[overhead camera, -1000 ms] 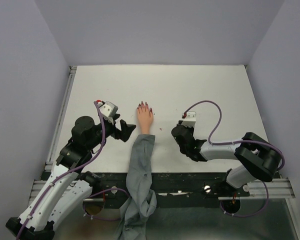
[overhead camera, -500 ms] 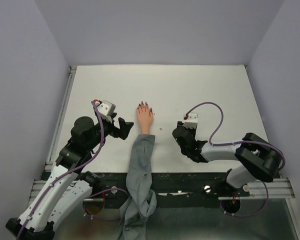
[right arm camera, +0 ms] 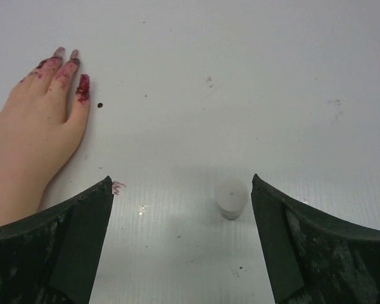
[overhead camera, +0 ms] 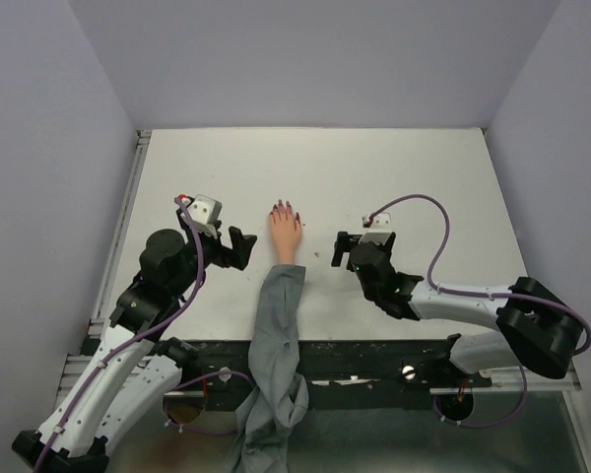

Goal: Paint the nails

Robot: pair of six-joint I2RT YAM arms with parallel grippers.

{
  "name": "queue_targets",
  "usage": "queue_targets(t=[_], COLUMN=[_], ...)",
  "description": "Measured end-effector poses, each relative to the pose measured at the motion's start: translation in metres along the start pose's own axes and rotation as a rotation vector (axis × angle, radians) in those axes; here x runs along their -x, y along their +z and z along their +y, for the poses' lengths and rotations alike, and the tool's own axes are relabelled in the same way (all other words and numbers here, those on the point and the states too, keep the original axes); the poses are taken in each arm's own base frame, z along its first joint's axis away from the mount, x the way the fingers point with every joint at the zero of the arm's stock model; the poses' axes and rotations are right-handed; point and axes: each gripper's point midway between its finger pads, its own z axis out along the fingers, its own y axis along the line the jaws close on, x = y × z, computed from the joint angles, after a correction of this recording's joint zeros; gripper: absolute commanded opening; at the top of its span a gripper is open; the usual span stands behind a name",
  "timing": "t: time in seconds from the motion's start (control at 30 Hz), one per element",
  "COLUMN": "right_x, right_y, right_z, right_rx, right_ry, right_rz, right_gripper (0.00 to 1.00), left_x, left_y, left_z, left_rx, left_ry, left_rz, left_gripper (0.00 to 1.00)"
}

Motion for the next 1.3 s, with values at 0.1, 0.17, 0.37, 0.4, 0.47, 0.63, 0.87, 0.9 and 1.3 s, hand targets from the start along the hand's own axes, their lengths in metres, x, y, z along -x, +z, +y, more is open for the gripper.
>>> queue_targets(t=[0.1, 0.17, 0.37, 0.4, 0.47, 0.63, 0.87, 0.9, 1.3], right_x=[0.017, 0.035, 0.093, 0.100, 0.109, 0.134, 0.161, 0.163, 0.166], right_y=[0.003, 0.007, 0.020, 0.022, 0.022, 0.001, -0.036, -0.040, -0.051], right_z=[0.010, 0.013, -0.010, -0.021, -0.042, -0.077, -0.087, -0.088, -0.098], right_rx=[0.044, 0.072, 0.105, 0.094, 0.065, 0.016, 0.031, 0.030, 0.004], right_ry=[0.027, 0.070, 0.196, 0.212, 0.237, 0.273, 0.279, 0.277, 0.238], right_rz=[0.008, 0.003, -0.027, -0.033, -0.038, -0.082, -0.154, -0.163, -0.182], right_gripper=[0.97, 0.98, 0.98, 0.98, 0.98, 0.98, 0.98, 0.98, 0.98], left_x=[0.001, 0.001, 0.004, 0.005, 0.010, 0.022, 0.035, 0.040, 0.044], left_y=[0.000, -0.001, -0.007, -0.009, -0.016, -0.024, -0.027, -0.028, -0.035], left_z=[0.013, 0.024, 0.056, 0.060, 0.068, 0.070, 0.069, 0.070, 0.078], left_rx=[0.064, 0.115, 0.263, 0.279, 0.326, 0.349, 0.365, 0.376, 0.437], left_ry=[-0.017, -0.033, -0.100, -0.107, -0.120, -0.137, -0.209, -0.223, -0.257], left_rz=[-0.006, -0.009, -0.031, -0.039, -0.068, -0.125, -0.150, -0.157, -0.162], left_gripper=[0.99, 0.99, 0.99, 0.99, 0.99, 0.99, 0.99, 0.99, 0.99])
